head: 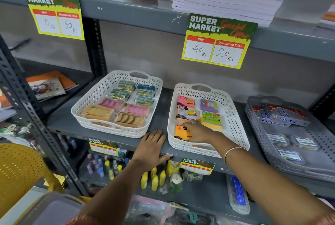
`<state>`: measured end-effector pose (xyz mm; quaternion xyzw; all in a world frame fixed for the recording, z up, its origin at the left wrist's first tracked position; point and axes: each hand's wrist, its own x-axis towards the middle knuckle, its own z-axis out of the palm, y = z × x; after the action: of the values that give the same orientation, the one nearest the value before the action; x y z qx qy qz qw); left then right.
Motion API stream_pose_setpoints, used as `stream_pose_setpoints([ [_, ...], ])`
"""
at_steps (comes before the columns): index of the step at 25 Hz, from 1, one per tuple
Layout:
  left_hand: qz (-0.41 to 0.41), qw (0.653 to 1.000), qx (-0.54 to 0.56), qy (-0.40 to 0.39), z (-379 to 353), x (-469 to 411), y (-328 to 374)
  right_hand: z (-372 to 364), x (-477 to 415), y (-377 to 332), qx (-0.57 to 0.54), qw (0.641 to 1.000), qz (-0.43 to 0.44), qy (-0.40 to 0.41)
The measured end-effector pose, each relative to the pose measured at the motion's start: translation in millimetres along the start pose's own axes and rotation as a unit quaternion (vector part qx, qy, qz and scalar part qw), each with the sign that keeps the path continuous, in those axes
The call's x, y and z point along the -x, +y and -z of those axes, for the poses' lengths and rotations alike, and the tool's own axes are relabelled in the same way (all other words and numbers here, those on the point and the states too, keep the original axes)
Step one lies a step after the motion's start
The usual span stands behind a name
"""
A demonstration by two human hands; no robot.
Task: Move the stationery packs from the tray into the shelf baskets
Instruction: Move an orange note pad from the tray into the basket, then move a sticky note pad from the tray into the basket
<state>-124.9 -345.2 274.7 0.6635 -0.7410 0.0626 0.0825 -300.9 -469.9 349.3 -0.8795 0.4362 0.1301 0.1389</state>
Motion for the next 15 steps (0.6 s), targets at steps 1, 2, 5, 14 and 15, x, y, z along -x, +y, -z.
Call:
stream_pose_setpoints([
  [1,0.001,1.000,0.000,-0.007,2,0,0,3,3,-1,0.001,1.000,-0.004,0.012],
  [2,0.000,1.000,0.000,-0.012,3,-1,0,8,7,-3,0.001,0.999,-0.012,0.045],
  [5,-0.005,1.000,0.002,-0.026,9,1,1,36,16,-20,-0.009,0.967,-0.015,0.255],
  [14,0.145,0.988,-0.040,0.026,-5,153,-42,73,10,-192,-0.179,0.833,0.260,0.454],
  [15,0.182,0.982,-0.047,0.009,-12,182,-51,61,5,-220,-0.181,0.830,0.288,0.441],
])
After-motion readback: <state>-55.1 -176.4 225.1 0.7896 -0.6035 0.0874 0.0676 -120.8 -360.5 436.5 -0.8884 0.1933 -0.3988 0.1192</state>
